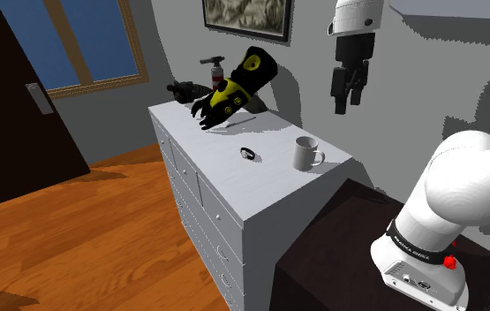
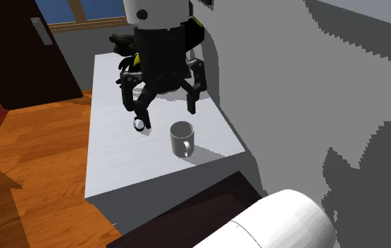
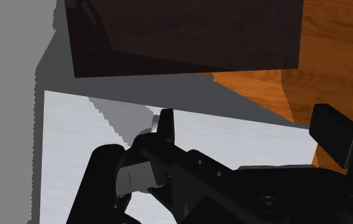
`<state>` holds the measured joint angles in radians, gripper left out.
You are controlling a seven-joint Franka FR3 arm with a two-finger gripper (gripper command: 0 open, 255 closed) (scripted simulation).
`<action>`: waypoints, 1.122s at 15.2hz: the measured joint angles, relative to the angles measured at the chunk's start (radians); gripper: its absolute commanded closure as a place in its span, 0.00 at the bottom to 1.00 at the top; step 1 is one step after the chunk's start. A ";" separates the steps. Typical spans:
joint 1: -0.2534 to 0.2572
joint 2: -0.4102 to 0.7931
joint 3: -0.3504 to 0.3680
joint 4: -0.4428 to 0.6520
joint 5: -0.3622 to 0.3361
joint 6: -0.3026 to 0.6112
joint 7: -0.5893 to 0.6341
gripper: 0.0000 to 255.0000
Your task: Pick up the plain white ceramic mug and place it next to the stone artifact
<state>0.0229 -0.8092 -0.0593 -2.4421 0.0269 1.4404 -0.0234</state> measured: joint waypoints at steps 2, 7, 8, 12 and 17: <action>-0.002 0.004 -0.004 -0.009 -0.005 0.016 -0.004 0.00; -0.024 0.068 -0.039 -0.095 -0.048 0.199 -0.038 0.00; -0.029 0.089 -0.048 -0.103 -0.058 0.236 -0.046 0.00; -0.051 0.157 -0.084 -0.165 -0.095 0.400 -0.074 0.00; -0.071 0.316 -0.133 -0.168 -0.126 0.606 -0.111 0.00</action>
<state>-0.0482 -0.4929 -0.1920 -2.6103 -0.0990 2.0467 -0.1347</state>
